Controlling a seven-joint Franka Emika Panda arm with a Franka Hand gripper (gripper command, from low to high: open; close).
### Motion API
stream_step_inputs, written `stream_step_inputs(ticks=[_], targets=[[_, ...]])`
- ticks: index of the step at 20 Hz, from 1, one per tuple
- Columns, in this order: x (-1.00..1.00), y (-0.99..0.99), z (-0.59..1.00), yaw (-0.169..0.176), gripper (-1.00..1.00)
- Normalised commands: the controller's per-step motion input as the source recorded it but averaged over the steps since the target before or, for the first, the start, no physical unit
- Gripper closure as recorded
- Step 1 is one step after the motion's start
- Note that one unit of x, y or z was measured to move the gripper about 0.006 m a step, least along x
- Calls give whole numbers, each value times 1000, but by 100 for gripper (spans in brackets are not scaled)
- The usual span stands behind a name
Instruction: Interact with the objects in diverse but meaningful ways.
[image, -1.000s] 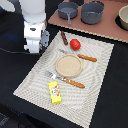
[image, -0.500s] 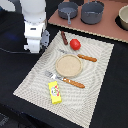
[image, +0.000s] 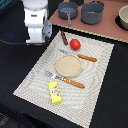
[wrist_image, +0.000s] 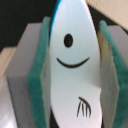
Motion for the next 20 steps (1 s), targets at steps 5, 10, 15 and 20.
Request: stream_step_inputs(ticks=[5, 10, 15, 20], targets=[[995, -2, 506, -18, 100], [1000, 0, 492, -20, 100], [709, -10, 187, -13, 100], [207, -290, -59, -11, 100]])
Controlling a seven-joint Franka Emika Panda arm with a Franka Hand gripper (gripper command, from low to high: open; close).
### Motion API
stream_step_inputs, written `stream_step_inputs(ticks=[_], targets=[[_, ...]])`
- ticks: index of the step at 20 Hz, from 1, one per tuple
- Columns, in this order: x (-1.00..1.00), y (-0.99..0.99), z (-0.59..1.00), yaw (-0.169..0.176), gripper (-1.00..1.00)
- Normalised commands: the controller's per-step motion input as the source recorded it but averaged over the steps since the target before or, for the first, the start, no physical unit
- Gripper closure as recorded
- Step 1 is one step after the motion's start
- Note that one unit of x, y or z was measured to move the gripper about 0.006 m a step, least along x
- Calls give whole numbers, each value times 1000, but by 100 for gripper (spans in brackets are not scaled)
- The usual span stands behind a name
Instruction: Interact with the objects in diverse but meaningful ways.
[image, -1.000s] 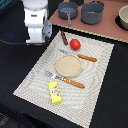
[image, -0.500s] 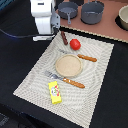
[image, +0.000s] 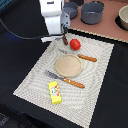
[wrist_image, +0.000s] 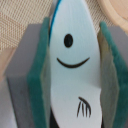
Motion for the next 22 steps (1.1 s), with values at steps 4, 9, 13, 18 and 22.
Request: stream_step_inputs(ticks=[4, 9, 13, 18, 22], targets=[[151, -392, -124, 0, 100], [261, -170, -97, 0, 100], [160, -32, -158, 0, 100], [181, 0, -118, 0, 100], [69, -14, -119, 0, 100]])
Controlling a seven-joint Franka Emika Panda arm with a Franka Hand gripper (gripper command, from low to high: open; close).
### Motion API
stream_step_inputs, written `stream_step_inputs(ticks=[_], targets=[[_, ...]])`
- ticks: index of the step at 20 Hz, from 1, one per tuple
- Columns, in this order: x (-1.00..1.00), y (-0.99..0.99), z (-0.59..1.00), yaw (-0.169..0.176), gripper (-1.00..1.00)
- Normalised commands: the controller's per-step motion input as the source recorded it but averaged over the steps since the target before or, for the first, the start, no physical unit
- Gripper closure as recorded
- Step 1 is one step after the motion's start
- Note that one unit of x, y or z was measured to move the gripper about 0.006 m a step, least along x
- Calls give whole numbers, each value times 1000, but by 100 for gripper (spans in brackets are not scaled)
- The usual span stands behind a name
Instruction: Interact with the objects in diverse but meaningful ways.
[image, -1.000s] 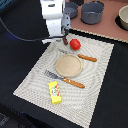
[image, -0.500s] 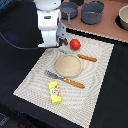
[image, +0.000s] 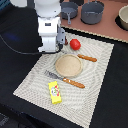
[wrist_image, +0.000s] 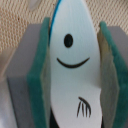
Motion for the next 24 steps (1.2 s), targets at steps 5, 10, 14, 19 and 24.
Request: stream_step_inputs(ticks=[5, 10, 14, 19, 24], targets=[[6, 0, -47, 0, -100], [0, 0, -12, 0, -100], [0, 0, 67, 0, -100], [65, 63, 573, -9, -100], [454, 253, 845, -88, -100]])
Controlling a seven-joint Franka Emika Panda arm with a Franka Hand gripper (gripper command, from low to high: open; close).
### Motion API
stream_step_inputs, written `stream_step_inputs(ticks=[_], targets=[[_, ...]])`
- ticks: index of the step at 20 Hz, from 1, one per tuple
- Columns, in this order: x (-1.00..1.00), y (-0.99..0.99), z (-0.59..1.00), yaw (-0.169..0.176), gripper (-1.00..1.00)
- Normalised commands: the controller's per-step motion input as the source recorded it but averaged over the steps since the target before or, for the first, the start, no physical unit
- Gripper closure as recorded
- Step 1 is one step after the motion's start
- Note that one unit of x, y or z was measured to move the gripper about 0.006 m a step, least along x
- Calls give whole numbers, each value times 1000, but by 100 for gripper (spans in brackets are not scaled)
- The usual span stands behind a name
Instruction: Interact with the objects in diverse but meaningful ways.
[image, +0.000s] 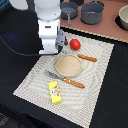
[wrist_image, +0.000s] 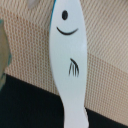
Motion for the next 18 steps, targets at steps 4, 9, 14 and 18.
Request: stream_step_inputs(ticks=[4, 9, 14, 18], targets=[[716, 302, 696, -122, -100], [717, 170, 273, -145, -100], [767, 214, 169, -125, -100], [736, 204, 199, -135, -100]])
